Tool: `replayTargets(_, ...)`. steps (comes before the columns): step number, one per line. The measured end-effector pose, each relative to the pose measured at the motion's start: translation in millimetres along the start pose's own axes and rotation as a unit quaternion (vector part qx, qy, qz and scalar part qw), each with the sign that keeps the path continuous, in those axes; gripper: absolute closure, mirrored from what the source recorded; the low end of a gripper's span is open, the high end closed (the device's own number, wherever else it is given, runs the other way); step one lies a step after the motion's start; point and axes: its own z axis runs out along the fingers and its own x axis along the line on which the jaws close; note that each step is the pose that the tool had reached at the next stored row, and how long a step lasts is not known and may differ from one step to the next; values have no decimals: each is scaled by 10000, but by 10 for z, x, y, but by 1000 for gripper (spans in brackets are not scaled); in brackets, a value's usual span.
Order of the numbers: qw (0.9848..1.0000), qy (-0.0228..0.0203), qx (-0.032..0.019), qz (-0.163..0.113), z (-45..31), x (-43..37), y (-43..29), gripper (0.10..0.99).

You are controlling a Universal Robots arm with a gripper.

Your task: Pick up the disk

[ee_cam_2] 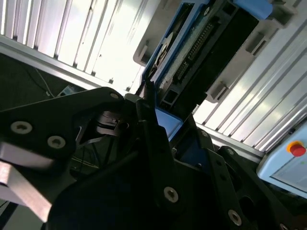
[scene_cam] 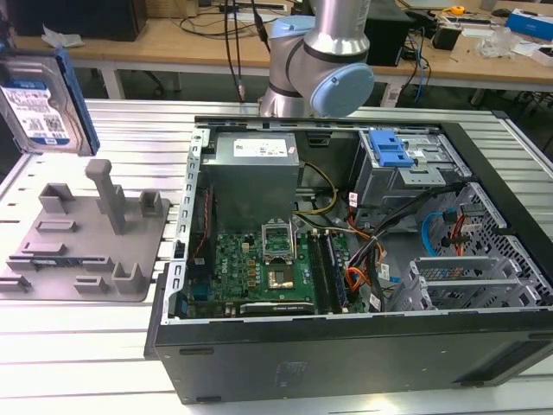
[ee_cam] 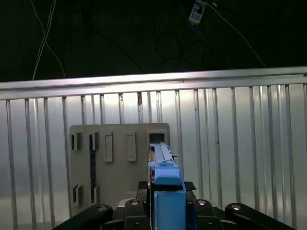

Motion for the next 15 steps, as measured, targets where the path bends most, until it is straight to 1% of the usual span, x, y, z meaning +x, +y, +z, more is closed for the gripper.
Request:
replayTargets(7, 10000, 0, 0, 0, -382, 0, -5, 718)
replayTargets(9, 10000, 0, 0, 0, -473, 0, -7, 718)
replayTargets(15, 10000, 0, 0, 0, -480, 0, -7, 718)
